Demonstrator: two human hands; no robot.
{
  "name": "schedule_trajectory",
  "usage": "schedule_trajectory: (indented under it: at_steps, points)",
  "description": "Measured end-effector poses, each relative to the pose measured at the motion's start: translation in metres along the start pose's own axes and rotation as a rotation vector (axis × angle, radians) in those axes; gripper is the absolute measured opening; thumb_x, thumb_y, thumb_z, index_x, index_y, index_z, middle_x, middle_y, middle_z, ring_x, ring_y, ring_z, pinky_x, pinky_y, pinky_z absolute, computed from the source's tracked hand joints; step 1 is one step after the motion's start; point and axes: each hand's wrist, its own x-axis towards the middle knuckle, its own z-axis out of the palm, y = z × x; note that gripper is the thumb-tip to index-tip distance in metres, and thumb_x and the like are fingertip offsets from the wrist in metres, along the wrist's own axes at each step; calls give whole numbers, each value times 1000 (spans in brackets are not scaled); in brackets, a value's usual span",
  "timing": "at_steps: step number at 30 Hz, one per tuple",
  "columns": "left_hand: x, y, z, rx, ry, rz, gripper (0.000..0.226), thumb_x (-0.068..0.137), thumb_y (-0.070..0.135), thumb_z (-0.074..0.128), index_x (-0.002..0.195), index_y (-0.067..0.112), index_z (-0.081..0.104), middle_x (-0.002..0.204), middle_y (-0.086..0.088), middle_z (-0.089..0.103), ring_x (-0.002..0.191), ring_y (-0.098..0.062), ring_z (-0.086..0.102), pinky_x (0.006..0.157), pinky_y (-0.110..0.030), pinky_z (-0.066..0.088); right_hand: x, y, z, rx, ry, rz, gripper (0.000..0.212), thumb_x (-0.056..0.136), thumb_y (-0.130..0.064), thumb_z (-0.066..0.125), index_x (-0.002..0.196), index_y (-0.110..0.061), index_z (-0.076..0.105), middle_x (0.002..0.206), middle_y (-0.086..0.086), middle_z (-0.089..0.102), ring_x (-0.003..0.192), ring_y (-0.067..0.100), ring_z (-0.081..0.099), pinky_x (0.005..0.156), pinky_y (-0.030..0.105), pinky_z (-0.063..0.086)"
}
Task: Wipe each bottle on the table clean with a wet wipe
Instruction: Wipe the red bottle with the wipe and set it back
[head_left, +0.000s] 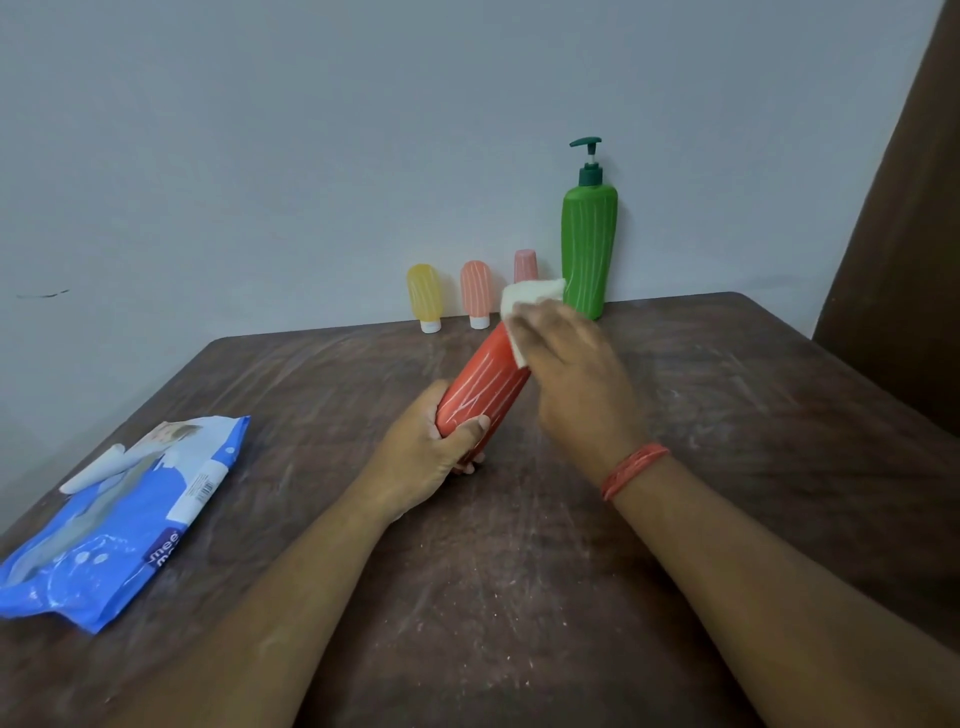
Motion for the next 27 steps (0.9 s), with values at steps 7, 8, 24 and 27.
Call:
schedule_trajectory:
  at_steps: [7,8,24,27]
  points:
    - [-3,6,2,134,-6,34,33,96,37,68,121,38,46,106,1,65,82,-11,74,68,-26,61,-4,9,-1,45,88,42,50,79,3,67,128,-6,60,129,10,59,120,29,49,102,49,47]
    - [-3,6,2,138,-2,29,35,96,38,68,123,37,45,106,2,65,82,-11,74,68,-25,61,-6,9,3,46,102,-23,47,78,1,70,124,-6,62,125,10,61,117,28,50,101,46,47]
    - [-3,3,0,2,0,10,29,97,35,68,116,45,49,108,-5,67,84,-20,76,68,-28,61,-14,4,16,447,108,278,14,93,-11,62,105,-17,60,115,-2,50,101,14,58,85,30,57]
    - [-2,3,0,0,-14,-6,31,97,35,67,120,42,48,109,-7,66,84,-20,76,67,-26,60,-6,5,12,575,219,409,13,91,-10,65,98,-20,60,111,-4,51,95,9,61,84,24,55]
